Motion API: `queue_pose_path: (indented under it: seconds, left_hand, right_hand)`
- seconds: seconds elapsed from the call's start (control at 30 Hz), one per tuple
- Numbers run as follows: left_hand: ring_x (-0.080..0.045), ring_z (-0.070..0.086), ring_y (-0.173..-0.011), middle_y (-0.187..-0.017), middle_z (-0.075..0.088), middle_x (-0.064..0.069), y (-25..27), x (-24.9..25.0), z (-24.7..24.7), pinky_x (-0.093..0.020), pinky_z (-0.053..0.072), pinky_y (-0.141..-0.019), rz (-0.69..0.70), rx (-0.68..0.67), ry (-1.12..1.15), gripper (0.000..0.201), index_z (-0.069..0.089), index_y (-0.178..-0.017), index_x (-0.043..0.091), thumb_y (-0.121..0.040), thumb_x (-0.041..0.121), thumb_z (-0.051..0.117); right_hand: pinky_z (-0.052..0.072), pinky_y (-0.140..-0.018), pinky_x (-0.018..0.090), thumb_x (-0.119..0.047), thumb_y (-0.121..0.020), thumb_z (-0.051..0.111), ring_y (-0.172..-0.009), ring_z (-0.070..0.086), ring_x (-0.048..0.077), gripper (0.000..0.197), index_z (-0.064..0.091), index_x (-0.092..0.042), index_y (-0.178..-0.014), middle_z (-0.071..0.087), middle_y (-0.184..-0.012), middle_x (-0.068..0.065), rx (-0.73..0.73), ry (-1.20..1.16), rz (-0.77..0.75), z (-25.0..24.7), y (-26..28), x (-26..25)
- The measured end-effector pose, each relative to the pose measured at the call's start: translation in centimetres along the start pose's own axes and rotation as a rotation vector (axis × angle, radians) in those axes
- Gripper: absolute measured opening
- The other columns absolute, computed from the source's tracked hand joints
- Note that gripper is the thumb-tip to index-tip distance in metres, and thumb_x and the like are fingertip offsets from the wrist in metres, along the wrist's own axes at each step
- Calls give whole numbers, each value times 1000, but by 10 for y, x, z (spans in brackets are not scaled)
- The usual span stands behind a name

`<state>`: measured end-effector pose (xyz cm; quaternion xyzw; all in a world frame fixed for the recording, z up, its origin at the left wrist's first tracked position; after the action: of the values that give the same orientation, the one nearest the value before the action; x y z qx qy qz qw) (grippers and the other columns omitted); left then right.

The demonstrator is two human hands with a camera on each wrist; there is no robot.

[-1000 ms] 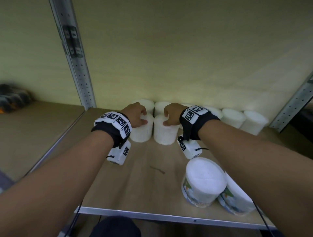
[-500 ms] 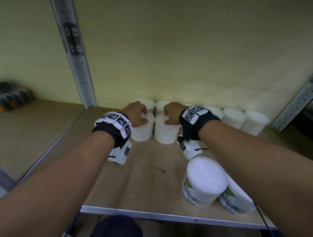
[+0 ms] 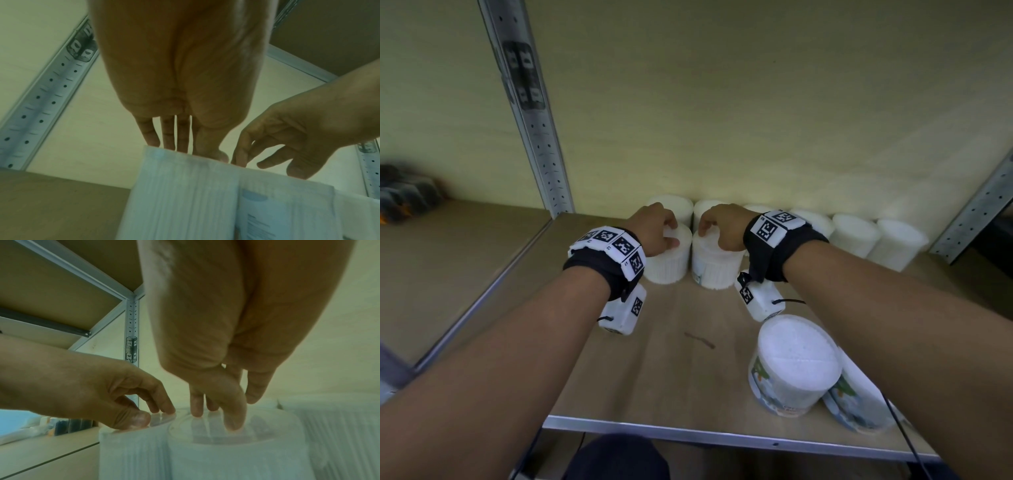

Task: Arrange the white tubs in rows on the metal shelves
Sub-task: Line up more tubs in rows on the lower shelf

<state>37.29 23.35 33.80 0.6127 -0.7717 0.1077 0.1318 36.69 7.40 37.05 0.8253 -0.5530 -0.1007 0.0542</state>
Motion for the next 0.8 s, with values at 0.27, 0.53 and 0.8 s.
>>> queue_pose_path:
  seconds: [0.27, 0.53, 0.8]
  left_hand:
    - [-29, 45, -122, -131, 46, -12, 0, -1, 1, -33, 36, -99, 9, 2, -10, 42, 53, -126, 11, -89, 29, 62]
    - [-29, 45, -121, -131, 46, -12, 0, -1, 0, -35, 37, -100, 12, -5, -6, 42, 53, -126, 11, -89, 28, 63]
    - [-28, 45, -121, -131, 46, -12, 1, 0, 1, -33, 37, -99, 14, -3, -10, 42, 53, -126, 11, -89, 29, 62]
  right_hand:
    - [41, -101, 30, 1, -86, 49, -126, 48, 25, 49, 50, -13, -133, 48, -139, 7, 42, -108, 28, -3, 7, -3]
    - [48, -86, 31, -44, -88, 58, -106, 59, 26, 58, 55, -1, -126, 60, -124, 12, -30, 104, 192, 1, -4, 2]
    - [49, -85, 31, -36, -88, 62, -105, 59, 25, 53, 55, -1, -127, 59, -129, 12, -47, 113, 193, 2, -6, -3]
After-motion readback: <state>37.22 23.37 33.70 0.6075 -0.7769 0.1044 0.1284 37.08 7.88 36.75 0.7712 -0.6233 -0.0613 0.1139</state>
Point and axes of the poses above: each hand's wrist, its own y-axis away from the middle knuckle, its own z-axis out of the palm, x = y × z, the point moved 2 cm from there along -y, towards the middle knuckle
